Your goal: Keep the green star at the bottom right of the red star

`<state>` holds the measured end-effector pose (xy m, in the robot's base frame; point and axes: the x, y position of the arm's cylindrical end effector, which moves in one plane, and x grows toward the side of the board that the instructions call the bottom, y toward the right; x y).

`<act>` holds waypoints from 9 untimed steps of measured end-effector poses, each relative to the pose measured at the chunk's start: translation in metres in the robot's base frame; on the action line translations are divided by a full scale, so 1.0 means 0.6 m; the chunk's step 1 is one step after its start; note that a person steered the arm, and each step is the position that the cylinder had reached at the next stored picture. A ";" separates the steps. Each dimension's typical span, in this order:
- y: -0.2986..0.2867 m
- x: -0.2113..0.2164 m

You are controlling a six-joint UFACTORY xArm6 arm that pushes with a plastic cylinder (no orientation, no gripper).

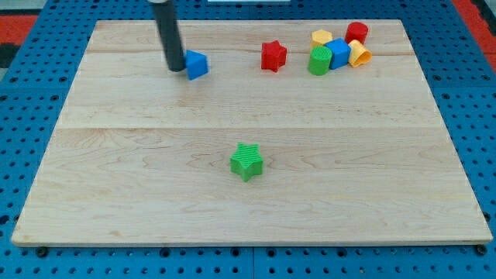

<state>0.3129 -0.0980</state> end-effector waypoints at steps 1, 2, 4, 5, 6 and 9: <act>0.100 0.001; 0.068 0.029; 0.196 0.181; 0.229 0.276; 0.238 0.327; 0.088 0.326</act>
<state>0.5087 -0.0455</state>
